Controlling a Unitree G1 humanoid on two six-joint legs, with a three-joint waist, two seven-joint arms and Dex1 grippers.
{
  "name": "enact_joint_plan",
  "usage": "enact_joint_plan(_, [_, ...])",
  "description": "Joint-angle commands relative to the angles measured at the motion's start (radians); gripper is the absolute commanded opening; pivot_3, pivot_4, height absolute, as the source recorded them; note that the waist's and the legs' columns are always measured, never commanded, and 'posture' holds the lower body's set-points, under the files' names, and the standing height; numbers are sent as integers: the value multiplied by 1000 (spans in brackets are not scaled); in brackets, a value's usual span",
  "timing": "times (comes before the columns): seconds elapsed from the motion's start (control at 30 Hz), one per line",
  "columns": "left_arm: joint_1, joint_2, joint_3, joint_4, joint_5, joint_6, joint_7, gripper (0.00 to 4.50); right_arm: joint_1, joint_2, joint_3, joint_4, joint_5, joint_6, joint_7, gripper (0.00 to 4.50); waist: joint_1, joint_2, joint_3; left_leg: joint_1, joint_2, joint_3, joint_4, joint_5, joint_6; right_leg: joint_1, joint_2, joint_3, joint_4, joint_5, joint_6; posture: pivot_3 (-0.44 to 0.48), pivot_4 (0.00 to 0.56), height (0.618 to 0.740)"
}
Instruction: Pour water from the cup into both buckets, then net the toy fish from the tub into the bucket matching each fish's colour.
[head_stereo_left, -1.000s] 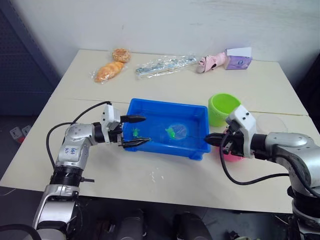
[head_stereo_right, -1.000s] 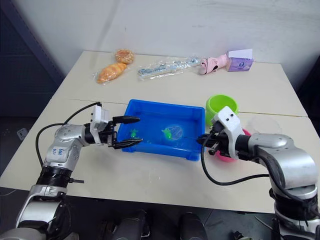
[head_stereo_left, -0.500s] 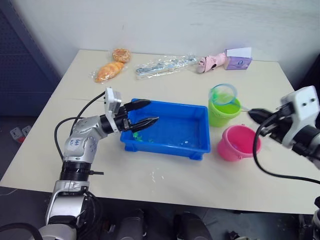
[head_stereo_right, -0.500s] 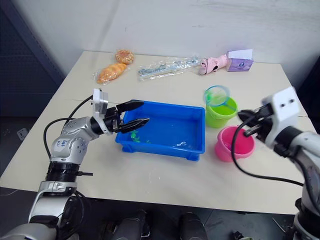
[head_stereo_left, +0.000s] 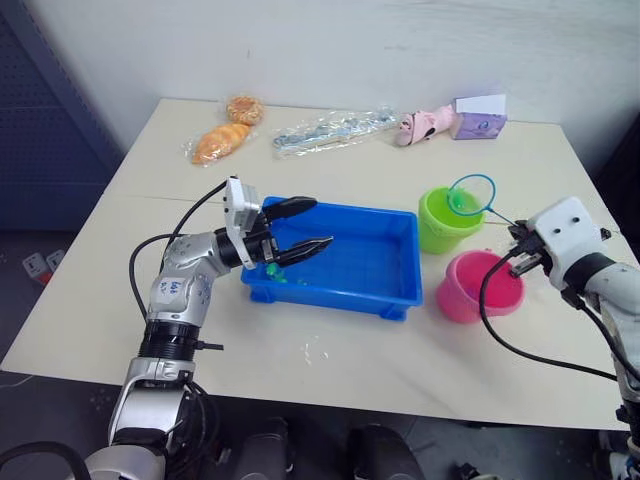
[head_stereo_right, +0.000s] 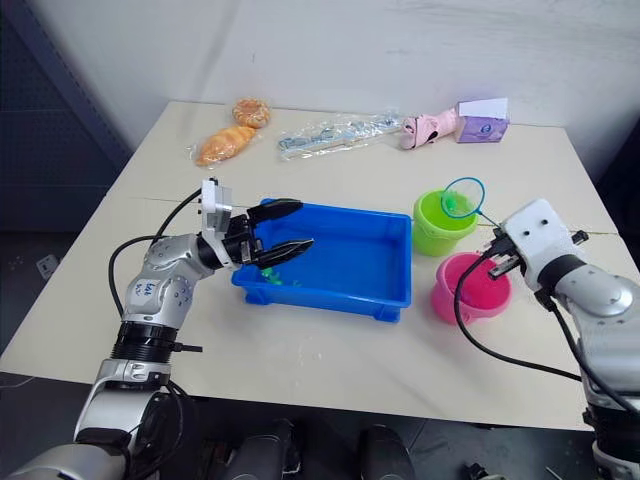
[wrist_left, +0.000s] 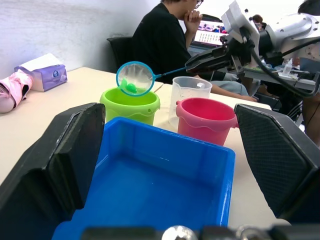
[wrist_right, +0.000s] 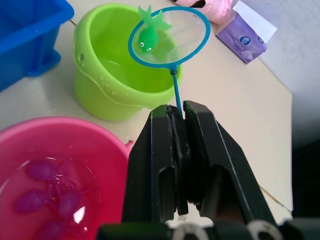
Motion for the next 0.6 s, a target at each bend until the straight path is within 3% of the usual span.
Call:
enact_joint_plan(0.03, [12, 10, 0, -32, 0, -19, -11, 4444, 21, -57, 33, 22, -122, -155, -42, 0, 0, 0, 0, 0, 0, 0, 0, 0, 0, 0, 0, 0, 0, 0, 0, 0, 150, 740])
enact_joint_plan(0.33, [34, 25, -50, -39, 49, -65, -46, 4444, 10, -198, 132, 120, -396, -431, -122, 0, -2, 0, 0, 0, 0, 0, 0, 0, 0, 0, 0, 0, 0, 0, 0, 0, 150, 740])
enact_joint_plan(0.6, [25, -1, -30, -22, 29, -69, -8, 4444, 6, -258, 151, 179, -514, -549, -135, 0, -1, 1, 1, 0, 1, 0, 0, 0, -1, 0, 1, 0, 0, 0, 0, 0, 150, 740])
